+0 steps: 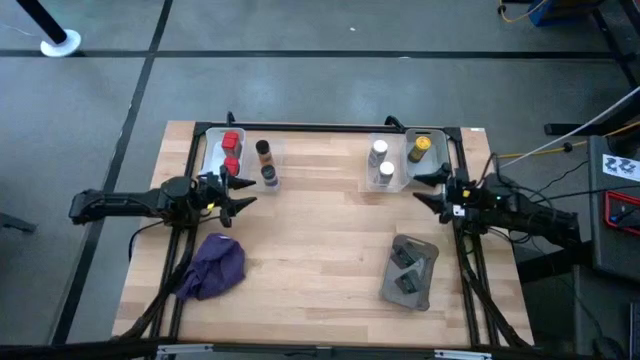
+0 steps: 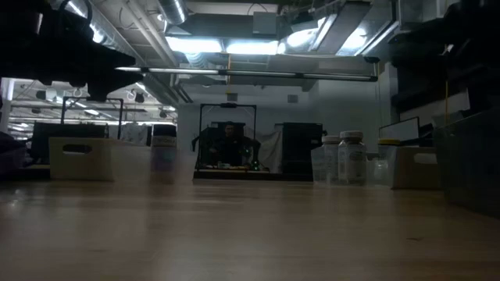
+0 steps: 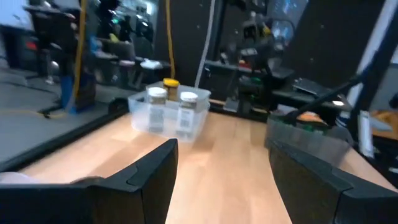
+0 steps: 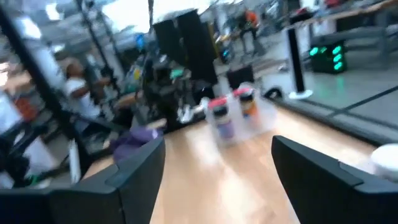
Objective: Sort spices by type
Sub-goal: Return to Home Position
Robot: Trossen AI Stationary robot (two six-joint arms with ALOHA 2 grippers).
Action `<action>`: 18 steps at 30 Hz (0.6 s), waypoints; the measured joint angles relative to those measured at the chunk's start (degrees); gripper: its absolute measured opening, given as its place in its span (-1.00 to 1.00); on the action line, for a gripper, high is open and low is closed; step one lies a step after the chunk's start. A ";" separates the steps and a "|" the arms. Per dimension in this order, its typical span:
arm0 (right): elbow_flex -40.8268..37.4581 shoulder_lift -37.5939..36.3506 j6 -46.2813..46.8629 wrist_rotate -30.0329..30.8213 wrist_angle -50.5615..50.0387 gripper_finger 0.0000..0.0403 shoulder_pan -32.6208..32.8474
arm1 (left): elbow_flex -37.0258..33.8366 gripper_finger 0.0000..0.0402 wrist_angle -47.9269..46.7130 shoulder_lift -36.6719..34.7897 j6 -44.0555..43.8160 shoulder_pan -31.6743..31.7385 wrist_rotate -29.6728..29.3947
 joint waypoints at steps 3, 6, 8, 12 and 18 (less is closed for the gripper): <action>-2.09 0.01 -2.11 -2.83 2.29 0.46 0.02 | 0.00 0.17 0.69 -1.81 1.76 0.06 -2.28; -4.18 -0.01 -3.05 -5.08 4.17 0.46 0.04 | 0.00 0.17 0.44 -4.01 3.84 0.02 -2.75; -4.51 0.04 -3.28 -7.00 5.01 0.46 0.04 | 0.00 0.17 0.17 -5.07 4.89 0.04 -2.77; -4.98 0.01 -3.40 -10.48 4.43 0.46 0.04 | 0.00 0.17 0.23 -6.73 6.43 0.09 -2.79; -4.93 0.00 -5.81 -10.51 4.65 0.46 0.04 | -0.02 0.17 0.12 -7.50 5.83 0.09 -3.65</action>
